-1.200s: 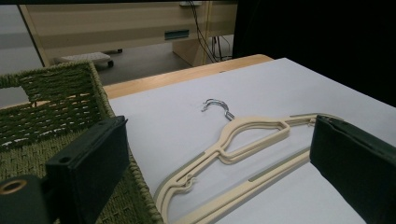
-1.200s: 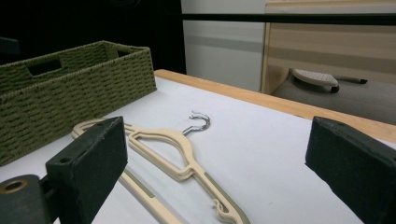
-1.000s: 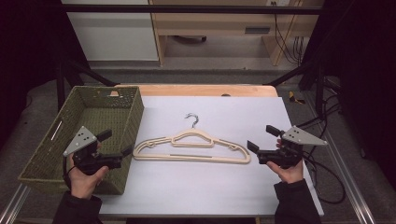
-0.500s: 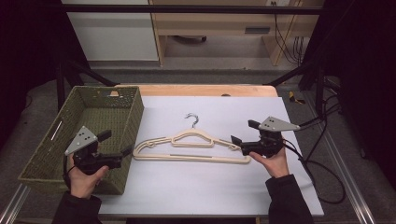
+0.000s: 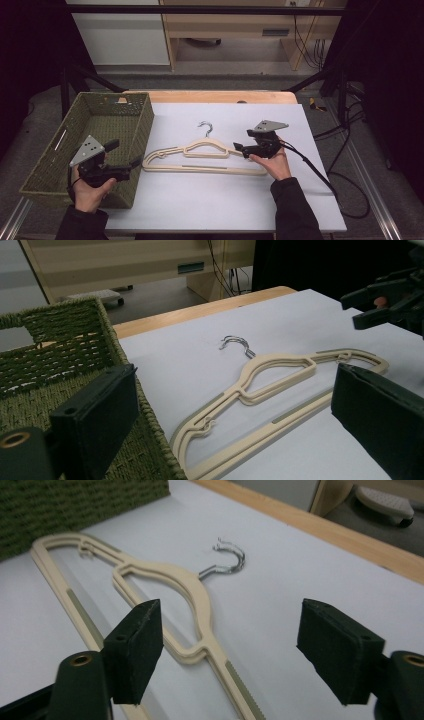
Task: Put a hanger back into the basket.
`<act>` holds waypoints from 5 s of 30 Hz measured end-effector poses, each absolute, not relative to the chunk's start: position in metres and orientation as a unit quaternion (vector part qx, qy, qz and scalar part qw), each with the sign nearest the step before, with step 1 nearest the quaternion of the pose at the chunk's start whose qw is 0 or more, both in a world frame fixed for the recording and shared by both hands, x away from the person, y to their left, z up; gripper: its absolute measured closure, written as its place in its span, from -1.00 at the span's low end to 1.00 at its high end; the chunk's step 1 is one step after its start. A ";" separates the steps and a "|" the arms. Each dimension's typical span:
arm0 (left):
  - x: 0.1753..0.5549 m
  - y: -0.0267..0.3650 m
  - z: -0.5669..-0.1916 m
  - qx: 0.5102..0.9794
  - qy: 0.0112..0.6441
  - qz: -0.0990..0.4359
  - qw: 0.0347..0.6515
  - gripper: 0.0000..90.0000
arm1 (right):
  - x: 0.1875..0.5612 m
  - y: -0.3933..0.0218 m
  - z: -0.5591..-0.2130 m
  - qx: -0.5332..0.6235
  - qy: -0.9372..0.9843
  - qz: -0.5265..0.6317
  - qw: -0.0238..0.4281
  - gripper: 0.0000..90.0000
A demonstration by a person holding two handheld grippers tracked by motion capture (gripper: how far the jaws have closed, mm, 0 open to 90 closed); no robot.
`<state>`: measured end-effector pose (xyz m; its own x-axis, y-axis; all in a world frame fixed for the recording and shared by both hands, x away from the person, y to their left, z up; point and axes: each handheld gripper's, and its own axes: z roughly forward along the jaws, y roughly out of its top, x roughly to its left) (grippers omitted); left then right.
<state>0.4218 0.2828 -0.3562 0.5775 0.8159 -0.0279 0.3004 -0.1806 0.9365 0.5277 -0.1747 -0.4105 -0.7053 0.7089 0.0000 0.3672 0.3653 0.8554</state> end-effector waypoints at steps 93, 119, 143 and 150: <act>0.420 0.235 -0.352 0.756 0.353 0.225 0.502 -0.84 | 0.513 -0.182 -0.446 0.293 0.883 0.352 0.102 0.78; 0.514 0.121 -0.408 0.844 0.326 0.141 0.401 -0.46 | 0.460 -0.185 -0.413 0.253 0.882 0.370 0.143 0.77; 0.515 0.106 -0.428 0.898 0.254 0.174 0.315 0.53 | 0.454 -0.179 -0.413 0.228 0.900 0.351 0.118 0.77; 0.490 0.106 -0.417 0.896 0.226 0.223 0.311 0.56 | 0.457 -0.178 -0.423 0.229 0.907 0.338 0.104 0.72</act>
